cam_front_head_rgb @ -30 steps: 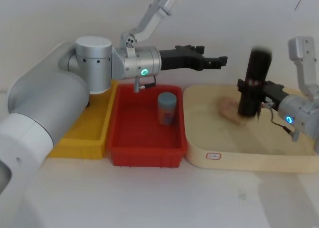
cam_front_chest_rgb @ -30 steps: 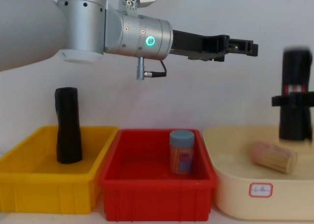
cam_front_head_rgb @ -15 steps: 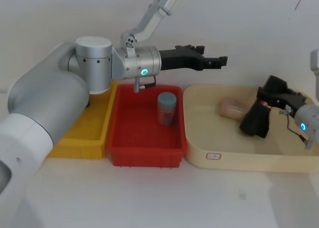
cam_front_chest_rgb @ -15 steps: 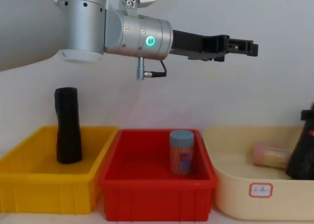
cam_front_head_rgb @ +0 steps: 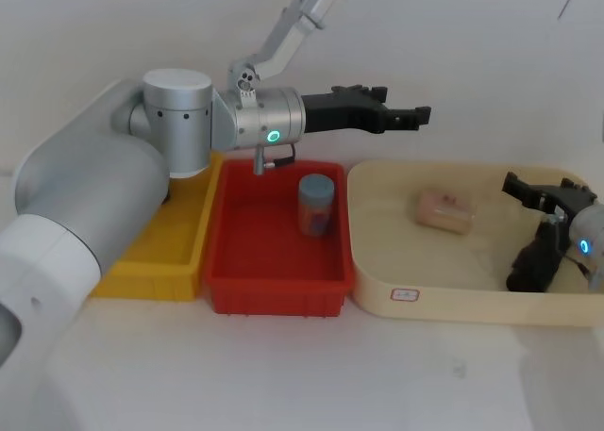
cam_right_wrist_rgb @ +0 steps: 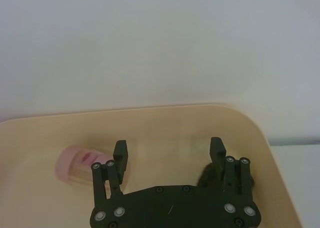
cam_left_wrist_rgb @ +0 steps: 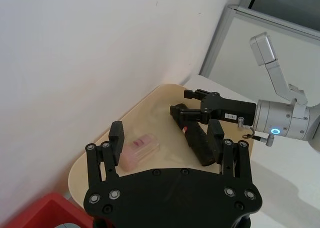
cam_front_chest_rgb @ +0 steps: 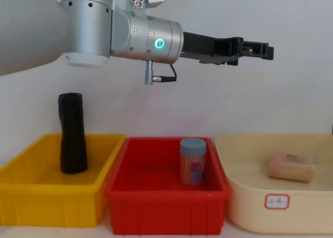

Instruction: Pick up the garbage bag with the one hand and transfer it to the other hand.

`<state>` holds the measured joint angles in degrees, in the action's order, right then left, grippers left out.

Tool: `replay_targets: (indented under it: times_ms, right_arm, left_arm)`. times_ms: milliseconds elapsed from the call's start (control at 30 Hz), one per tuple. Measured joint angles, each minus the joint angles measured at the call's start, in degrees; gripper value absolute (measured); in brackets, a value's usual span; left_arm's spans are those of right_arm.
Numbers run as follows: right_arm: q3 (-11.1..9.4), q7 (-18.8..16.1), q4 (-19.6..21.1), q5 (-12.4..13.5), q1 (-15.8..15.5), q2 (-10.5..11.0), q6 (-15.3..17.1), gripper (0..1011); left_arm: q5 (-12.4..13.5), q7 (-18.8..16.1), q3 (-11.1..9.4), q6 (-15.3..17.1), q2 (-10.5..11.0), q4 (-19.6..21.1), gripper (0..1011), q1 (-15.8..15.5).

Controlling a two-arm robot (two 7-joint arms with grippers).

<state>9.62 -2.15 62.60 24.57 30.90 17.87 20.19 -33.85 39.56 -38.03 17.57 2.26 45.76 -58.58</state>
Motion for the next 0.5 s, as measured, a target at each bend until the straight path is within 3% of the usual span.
replay_targets:
  times_ms: [500]
  right_arm:
    - [-0.49,0.64,-0.68,-0.08,-0.01,-0.07,-0.24,1001]
  left_arm:
    - [0.0,0.0,0.0,0.0,0.0,0.0,1001,0.0]
